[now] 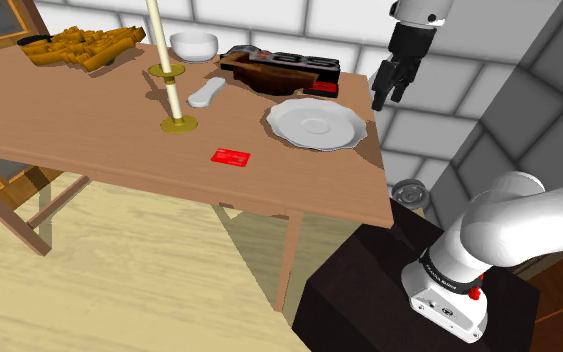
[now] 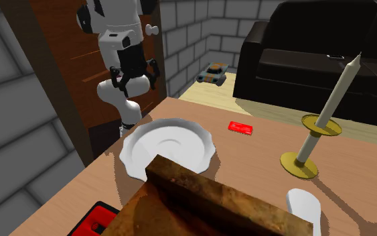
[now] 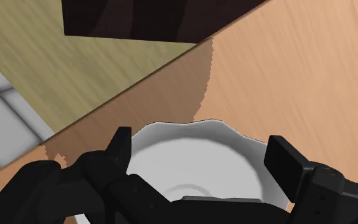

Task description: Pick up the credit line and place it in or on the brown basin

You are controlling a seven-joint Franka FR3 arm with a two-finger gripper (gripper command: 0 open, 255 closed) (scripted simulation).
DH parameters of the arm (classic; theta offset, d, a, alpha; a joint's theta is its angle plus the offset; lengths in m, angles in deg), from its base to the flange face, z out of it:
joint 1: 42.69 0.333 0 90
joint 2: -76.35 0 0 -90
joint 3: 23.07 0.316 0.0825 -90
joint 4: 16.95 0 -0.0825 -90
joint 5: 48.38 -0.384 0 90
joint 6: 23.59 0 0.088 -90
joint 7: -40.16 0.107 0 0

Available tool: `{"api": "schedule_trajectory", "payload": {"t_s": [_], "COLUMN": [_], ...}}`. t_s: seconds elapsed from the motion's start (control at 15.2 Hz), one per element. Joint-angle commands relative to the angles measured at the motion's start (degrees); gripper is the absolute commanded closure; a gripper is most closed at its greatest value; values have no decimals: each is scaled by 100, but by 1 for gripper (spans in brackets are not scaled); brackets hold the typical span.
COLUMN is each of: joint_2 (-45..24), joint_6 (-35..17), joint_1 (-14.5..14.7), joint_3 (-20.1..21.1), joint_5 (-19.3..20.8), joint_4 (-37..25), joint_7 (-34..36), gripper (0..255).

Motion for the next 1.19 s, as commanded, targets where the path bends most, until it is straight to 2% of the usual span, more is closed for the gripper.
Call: {"api": "schedule_trajectory", "payload": {"t_s": [0.0,0.59,1.12], "joint_2": [0,-533,-1399], "joint_6": [0,-2205,-4109], "joint_1": [0,579,1100], "joint_3": [0,378,746], "joint_5": [0,-463,-812], "joint_4": [0,644,755], "joint_7": [0,-376,-780], "gripper": [0,0,0]}}
